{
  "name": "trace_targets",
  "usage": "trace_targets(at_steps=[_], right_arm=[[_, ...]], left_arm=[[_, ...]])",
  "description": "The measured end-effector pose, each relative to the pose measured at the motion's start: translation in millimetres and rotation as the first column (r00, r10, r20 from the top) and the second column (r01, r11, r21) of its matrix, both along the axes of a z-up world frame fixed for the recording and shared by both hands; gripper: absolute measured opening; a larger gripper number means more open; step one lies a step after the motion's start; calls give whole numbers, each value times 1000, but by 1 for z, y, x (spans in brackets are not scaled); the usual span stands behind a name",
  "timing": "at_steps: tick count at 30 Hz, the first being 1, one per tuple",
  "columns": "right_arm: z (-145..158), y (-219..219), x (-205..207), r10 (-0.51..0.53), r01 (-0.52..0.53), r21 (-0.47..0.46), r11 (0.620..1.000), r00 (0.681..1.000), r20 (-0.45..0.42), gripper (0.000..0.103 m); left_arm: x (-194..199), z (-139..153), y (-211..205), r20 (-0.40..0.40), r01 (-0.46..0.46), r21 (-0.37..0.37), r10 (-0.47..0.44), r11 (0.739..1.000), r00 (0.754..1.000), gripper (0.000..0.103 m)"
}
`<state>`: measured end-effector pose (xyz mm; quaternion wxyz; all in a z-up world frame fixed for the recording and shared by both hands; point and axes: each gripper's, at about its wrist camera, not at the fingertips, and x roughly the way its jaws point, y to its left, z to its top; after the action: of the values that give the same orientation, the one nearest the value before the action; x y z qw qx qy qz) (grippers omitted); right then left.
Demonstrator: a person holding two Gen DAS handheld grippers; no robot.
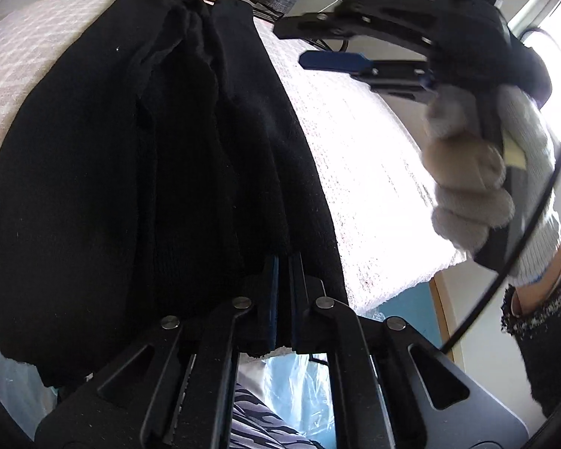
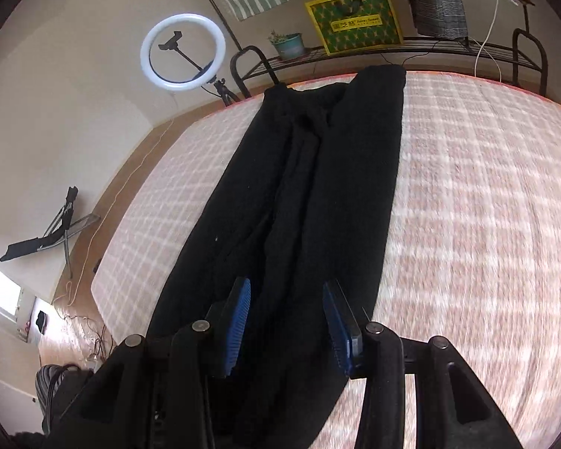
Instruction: Fold large clothes
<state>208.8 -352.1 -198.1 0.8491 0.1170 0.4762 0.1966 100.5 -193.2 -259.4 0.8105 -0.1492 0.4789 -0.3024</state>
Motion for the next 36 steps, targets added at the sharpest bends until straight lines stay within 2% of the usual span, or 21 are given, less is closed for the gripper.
trace_targets(at_steps=[6,8,11,13,15,17,18,26,28,34,36], right_arm=[[-20,20,57,-17,12,-90,996,998,-59,43],[-26,26,68,-12,4,-119,993,997,-72,43],[-35,35,80,-8,-8,-167,986,996,-94,43],[-39,41,87,-5,-16,-200,980,994,-106,41],[-45,47,94,-8,-22,-233,972,992,-128,32],[-49,50,98,-17,-23,-262,965,989,-148,10],[-50,51,100,-20,-22,-273,962,989,-150,2],[-9,44,97,-13,-1,-175,984,997,-76,1],[-5,46,98,-11,1,-163,987,998,-58,1],[-44,66,110,-4,-20,-195,981,992,-123,1],[-54,68,111,-4,-20,-205,979,993,-114,1]], left_arm=[[-6,-4,6,-31,-30,-32,29,999,999,2],[-5,-8,7,-45,-26,-38,25,999,999,6],[-4,-7,4,-24,-7,-24,7,1000,1000,6],[-8,-5,0,1,8,-6,-8,1000,1000,2],[-10,-4,1,8,11,-9,-11,1000,1000,1],[-13,-1,5,9,9,-26,-8,1000,1000,1],[-15,1,8,12,6,-31,-5,999,1000,1],[-27,27,46,33,-42,-96,46,994,998,1],[-25,25,49,40,-52,-85,55,995,998,1],[-26,-2,50,4,-71,-13,71,997,997,1],[-26,-8,52,-4,-71,-2,71,997,997,1]])
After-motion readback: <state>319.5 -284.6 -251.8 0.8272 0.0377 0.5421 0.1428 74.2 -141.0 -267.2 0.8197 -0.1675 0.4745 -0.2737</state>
